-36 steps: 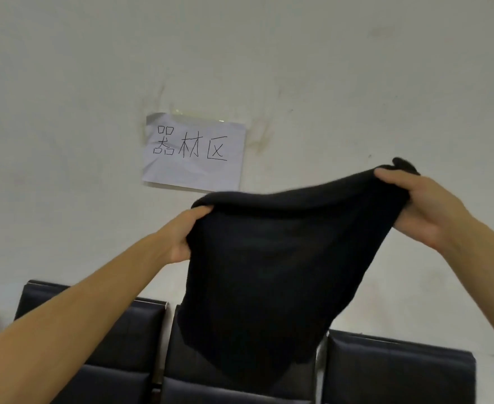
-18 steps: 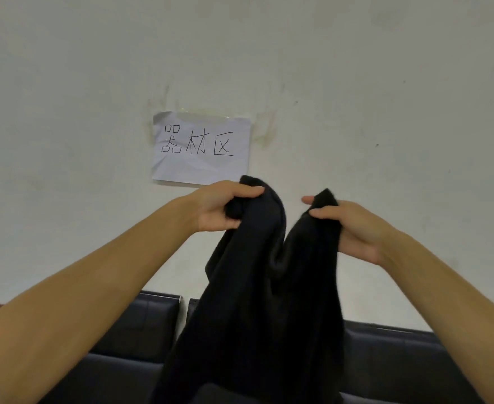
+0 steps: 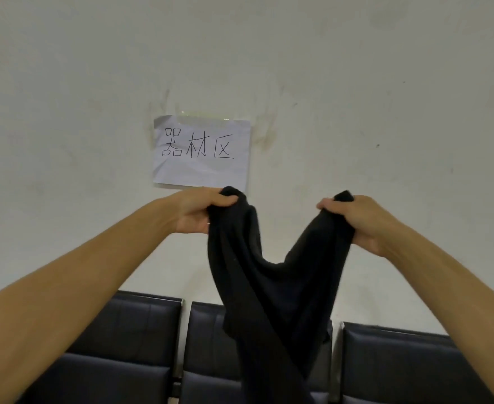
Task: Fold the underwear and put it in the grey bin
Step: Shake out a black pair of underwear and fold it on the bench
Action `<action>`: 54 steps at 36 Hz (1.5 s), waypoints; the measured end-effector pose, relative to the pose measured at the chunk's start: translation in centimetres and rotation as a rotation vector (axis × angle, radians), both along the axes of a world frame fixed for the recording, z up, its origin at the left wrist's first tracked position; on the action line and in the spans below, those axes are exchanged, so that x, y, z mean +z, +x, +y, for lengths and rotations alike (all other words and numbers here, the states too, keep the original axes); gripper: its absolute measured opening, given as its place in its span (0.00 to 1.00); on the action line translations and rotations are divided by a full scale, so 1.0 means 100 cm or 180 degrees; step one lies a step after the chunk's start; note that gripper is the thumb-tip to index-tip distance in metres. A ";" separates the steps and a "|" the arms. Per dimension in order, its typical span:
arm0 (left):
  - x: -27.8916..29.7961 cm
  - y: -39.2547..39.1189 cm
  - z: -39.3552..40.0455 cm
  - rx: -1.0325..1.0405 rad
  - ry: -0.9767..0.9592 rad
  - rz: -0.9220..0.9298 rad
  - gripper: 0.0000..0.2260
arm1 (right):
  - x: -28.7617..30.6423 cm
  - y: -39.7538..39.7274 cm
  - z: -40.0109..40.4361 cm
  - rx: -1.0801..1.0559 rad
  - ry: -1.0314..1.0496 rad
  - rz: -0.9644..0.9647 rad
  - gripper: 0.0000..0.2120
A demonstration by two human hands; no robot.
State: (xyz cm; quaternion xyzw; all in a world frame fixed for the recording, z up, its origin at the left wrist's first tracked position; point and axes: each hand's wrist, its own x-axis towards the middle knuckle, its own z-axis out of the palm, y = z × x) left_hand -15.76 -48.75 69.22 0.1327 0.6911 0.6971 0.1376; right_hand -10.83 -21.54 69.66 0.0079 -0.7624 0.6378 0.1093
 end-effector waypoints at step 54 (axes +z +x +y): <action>-0.020 -0.031 -0.090 0.1556 0.0226 0.0387 0.04 | -0.051 -0.009 0.098 -0.0201 0.0153 -0.0891 0.08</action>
